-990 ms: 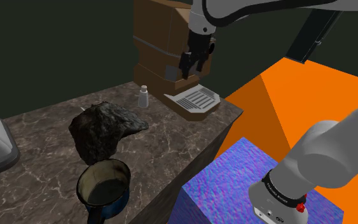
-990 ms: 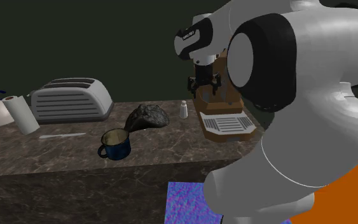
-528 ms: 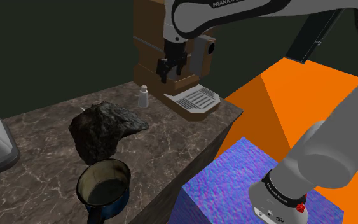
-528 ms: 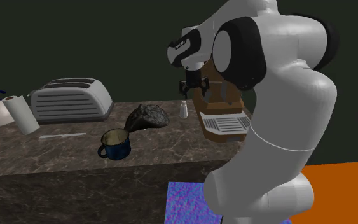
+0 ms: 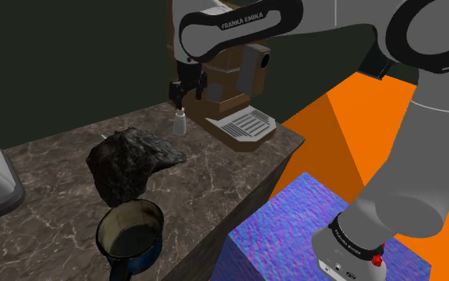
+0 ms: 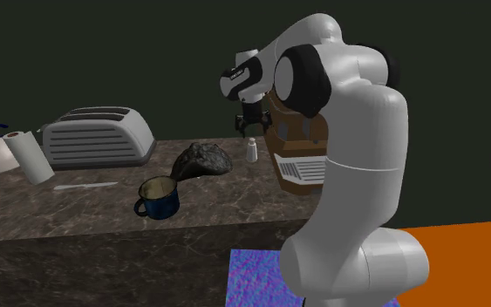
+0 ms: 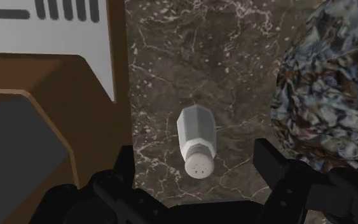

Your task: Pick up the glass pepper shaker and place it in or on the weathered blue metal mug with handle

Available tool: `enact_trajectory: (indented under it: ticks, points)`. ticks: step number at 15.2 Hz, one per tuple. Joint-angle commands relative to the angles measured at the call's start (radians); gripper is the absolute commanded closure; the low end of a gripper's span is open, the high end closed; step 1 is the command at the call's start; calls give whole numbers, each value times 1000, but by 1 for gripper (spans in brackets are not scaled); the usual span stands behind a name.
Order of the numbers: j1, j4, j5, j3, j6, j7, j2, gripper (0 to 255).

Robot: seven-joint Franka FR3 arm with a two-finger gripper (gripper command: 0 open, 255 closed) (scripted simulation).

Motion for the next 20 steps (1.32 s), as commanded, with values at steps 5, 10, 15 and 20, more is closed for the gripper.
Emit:
enact_trajectory:
  ticks: [5,10,15,20]
  points:
    - [27,146,-36,-8,10,22,158,0]
    - [25,119,-46,-14,64,28,185,0]
    - [25,116,-47,-15,70,29,188,0]
    - [25,116,-47,-14,70,29,188,255]
